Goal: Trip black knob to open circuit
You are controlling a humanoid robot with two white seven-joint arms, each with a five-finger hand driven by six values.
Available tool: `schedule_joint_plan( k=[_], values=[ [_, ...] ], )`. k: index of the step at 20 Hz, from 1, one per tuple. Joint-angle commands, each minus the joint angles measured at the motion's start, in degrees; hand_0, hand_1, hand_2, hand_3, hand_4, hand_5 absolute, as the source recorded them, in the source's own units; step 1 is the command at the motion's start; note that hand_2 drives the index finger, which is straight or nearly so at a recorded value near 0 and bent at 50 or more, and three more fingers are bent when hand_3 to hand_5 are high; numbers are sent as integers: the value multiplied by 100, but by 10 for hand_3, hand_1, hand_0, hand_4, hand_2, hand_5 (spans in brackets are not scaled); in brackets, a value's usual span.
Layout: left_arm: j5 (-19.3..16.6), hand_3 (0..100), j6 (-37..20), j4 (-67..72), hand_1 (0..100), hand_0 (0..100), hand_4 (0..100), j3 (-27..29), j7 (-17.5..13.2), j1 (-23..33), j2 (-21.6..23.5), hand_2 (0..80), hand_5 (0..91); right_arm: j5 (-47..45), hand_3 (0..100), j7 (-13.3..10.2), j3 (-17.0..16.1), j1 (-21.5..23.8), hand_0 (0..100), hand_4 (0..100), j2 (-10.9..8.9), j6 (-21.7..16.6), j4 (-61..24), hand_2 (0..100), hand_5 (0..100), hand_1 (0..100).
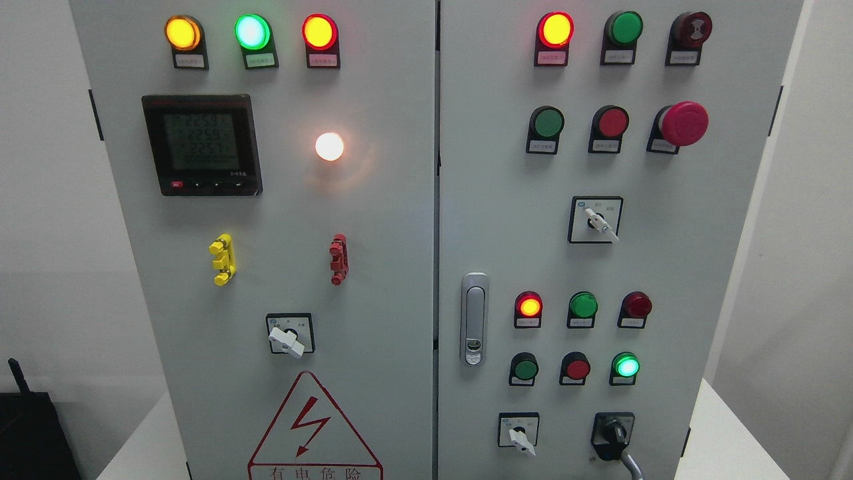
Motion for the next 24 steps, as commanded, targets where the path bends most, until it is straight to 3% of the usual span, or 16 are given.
schedule_joint_plan(
  k=[1, 11, 15, 17, 19, 20, 21, 22, 24],
  values=[
    [14, 0, 7, 7, 389, 120, 0, 5, 1, -2, -5, 0, 0, -34, 1000, 46, -94, -20, 1000, 1000, -19, -88, -131, 97, 881, 1000],
    [14, 0, -2, 7, 389, 120, 0, 5, 1, -2, -5, 0, 0, -42, 1000, 46, -217, 182, 1000, 999, -11, -105, -272, 72, 870, 1000],
    [14, 0, 7, 7, 389, 120, 0, 5, 1, -2, -5, 0, 0, -42, 1000, 55, -173, 402, 1000, 899, -11, -140, -509, 50, 822, 996],
    [14, 0, 7, 7, 389, 120, 0, 5, 1, -11, -5, 0, 0, -42, 942, 64, -138, 507, 1000, 821, -11, -140, -632, 40, 788, 878],
    [14, 0, 7, 7, 389, 120, 0, 5, 1, -2, -5, 0, 0, -51, 786, 90, -112, 648, 784, 663, -11, -149, -728, 22, 546, 545],
    [14, 0, 7, 7, 389, 120, 0, 5, 1, -2, -5, 0, 0, -51, 705, 108, -103, 727, 746, 577, -11, -158, -764, 17, 460, 479],
    [14, 0, 7, 7, 389, 120, 0, 5, 1, -2, -5, 0, 0, -51, 592, 143, -77, 797, 607, 467, -11, -158, -808, 9, 365, 403],
    [14, 0, 7, 7, 389, 120, 0, 5, 1, -2, -5, 0, 0, -51, 546, 204, -42, 876, 557, 418, -2, -167, -860, 7, 317, 362],
    [14, 0, -2, 7, 389, 120, 0, 5, 1, -2, -5, 0, 0, -51, 324, 345, 2, 1060, 292, 211, -10, -193, -1001, 0, 113, 209]
  ],
)
